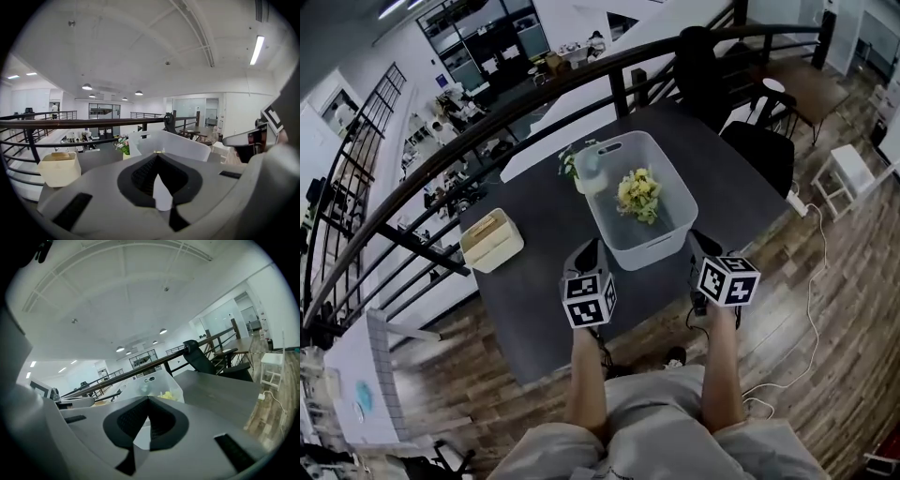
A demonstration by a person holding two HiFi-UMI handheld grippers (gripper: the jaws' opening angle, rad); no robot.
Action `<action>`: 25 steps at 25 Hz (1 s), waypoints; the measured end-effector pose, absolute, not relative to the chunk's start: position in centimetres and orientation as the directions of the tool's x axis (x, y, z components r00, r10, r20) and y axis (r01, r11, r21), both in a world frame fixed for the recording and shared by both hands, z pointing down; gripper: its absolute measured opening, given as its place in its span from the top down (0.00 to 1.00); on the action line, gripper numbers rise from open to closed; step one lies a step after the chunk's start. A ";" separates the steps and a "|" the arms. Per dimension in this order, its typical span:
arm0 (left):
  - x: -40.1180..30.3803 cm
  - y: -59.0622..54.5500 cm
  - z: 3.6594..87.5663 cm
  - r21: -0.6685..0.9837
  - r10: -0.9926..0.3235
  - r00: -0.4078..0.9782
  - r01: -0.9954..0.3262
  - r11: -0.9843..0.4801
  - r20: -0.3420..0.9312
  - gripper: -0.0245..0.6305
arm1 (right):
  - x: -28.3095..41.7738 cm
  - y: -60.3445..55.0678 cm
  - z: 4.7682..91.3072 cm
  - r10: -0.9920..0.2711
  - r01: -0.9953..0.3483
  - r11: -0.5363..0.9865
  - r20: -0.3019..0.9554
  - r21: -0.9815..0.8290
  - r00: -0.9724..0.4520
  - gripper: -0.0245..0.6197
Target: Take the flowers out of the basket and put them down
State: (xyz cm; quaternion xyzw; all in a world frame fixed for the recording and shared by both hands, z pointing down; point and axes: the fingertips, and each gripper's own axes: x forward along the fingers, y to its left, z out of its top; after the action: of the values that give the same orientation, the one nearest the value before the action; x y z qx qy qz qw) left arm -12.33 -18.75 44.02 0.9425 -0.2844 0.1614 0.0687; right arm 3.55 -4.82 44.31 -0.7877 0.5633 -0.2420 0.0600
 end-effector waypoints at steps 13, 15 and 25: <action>-15.1 -18.1 45.1 0.015 -0.633 0.684 -0.683 -0.730 0.363 0.94 | 3.5 -8.3 46.1 -0.936 -0.913 -0.188 0.346 -0.361 0.055 0.93; -16.6 -18.6 45.7 0.010 -0.653 0.656 -0.708 -0.706 0.379 0.94 | 3.1 -8.7 46.2 -0.937 -0.918 -0.170 0.347 -0.357 0.039 0.93; -13.9 -24.3 46.3 0.062 -0.660 0.660 -0.722 -0.689 0.358 0.94 | 6.7 -14.8 45.4 -0.921 -0.933 -0.167 0.388 -0.319 0.032 0.93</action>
State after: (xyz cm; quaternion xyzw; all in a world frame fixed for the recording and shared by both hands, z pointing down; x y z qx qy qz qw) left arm -13.91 -24.25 46.34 0.9057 -0.3817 0.1553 0.0999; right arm 6.67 -14.81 45.41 -0.7183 0.6453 -0.2599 -0.0114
